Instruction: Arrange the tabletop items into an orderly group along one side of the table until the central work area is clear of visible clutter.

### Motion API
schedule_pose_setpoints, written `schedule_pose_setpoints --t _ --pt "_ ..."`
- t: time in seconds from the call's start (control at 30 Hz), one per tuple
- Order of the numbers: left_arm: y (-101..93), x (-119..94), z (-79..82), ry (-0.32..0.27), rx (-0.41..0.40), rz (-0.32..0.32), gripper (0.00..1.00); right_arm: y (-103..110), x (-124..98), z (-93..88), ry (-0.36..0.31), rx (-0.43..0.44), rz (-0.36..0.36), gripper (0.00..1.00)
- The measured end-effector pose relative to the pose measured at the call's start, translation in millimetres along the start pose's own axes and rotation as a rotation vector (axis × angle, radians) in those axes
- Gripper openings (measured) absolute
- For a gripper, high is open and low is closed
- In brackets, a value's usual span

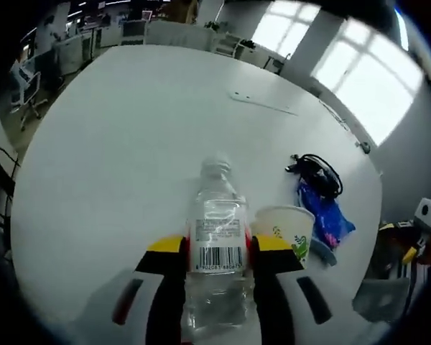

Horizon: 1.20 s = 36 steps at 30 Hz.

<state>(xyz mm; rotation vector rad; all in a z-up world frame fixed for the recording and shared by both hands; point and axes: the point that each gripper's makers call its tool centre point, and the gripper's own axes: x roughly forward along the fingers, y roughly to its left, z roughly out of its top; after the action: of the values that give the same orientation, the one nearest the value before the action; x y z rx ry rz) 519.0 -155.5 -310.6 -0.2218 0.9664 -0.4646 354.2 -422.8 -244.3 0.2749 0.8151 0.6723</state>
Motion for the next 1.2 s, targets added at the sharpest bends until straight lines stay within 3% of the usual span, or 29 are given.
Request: schedule_pose_setpoints --t 0.4,0.87,1.2 --pt "3.8 -15 -15.3 -0.023 -0.105 -0.066 0.34 4 3 2.8 0.000 -0.010 0.010 0.70" --pt "2.7 -28 -27.0 -0.045 -0.081 -0.046 0.33 9 5 1.4 0.004 -0.015 0.021 0.70" --pt "5.3 -37 -23.5 -0.087 -0.059 -0.015 0.33 9 4 -1.1 0.004 -0.013 0.023 0.70"
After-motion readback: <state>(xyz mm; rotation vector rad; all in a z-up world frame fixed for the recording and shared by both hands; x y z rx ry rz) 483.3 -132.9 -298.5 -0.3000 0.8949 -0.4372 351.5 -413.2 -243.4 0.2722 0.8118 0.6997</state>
